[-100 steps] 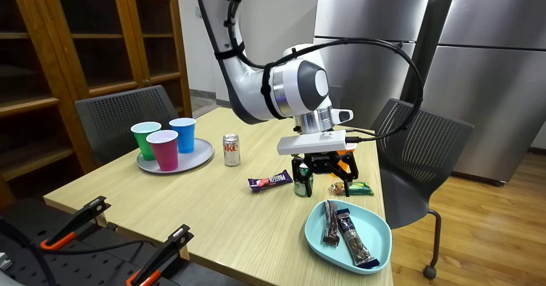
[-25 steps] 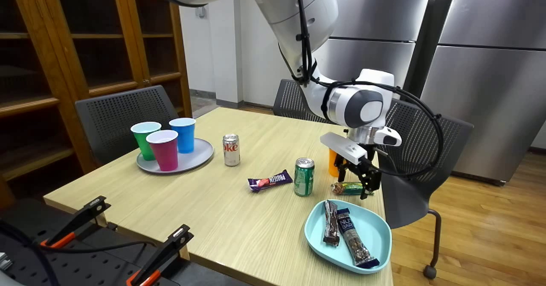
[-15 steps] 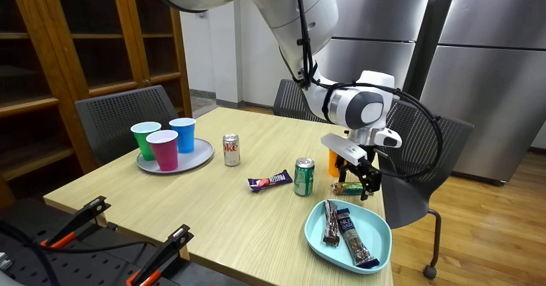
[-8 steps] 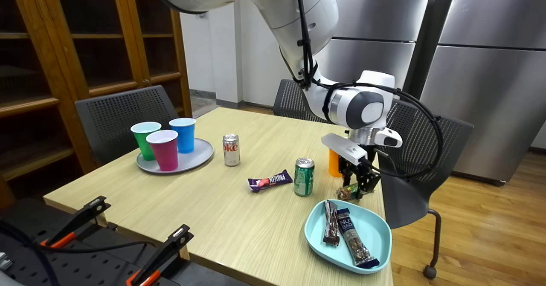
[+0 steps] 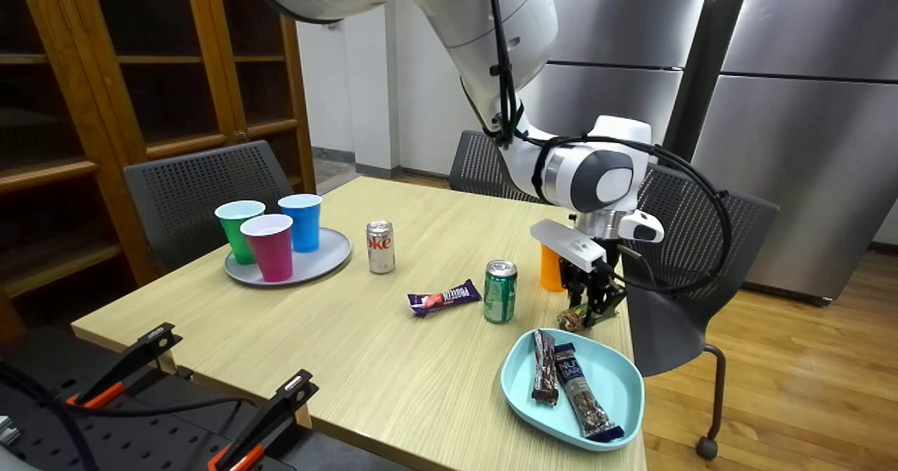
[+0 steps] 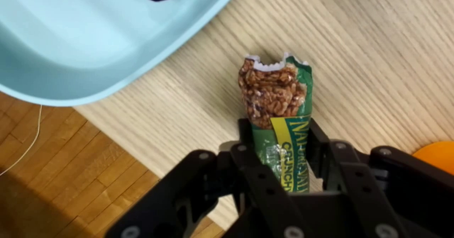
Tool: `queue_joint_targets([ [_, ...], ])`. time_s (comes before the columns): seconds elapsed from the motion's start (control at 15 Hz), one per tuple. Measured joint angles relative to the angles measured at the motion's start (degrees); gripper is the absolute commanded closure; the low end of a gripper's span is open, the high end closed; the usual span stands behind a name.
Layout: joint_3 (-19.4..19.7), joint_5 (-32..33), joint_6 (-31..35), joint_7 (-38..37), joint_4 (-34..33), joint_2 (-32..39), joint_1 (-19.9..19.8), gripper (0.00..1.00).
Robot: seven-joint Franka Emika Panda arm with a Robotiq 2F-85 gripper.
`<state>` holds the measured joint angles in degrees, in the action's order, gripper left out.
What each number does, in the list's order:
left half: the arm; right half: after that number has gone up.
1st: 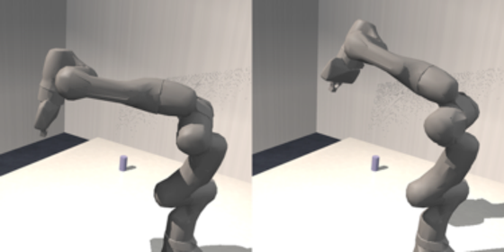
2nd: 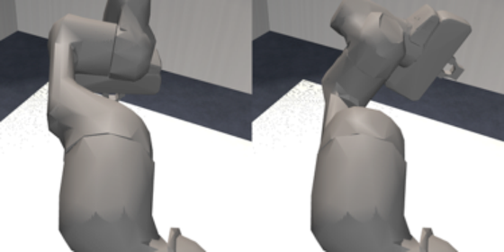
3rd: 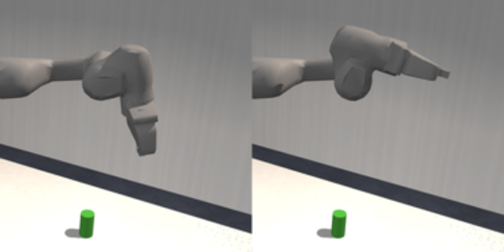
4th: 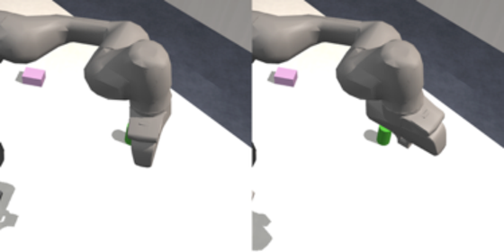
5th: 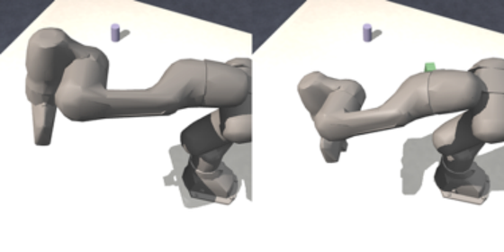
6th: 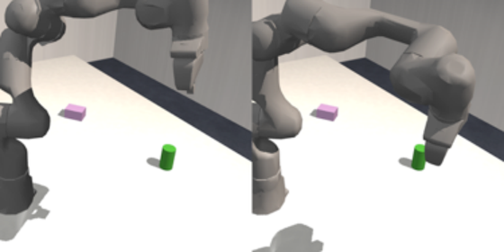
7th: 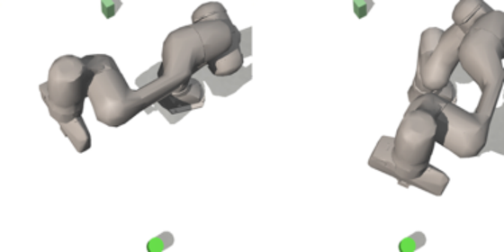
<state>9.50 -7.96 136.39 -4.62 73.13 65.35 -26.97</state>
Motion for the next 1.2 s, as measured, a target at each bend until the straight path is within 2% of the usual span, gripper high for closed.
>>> queue_joint_targets([
  [0.4,0.1,0.0,0.2,1.3,0.4,-1.5,-0.5,0.86],
  [0.67,0.1,0.0,1.2,4.4,2.9,-4.2,-1.4,0.86],
  [0.87,0.1,0.1,4.1,8.8,7.2,-7.1,-1.9,0.86],
  [1.2,0.1,0.9,12.5,17.6,17.5,-11.9,-2.3,0.86],
])
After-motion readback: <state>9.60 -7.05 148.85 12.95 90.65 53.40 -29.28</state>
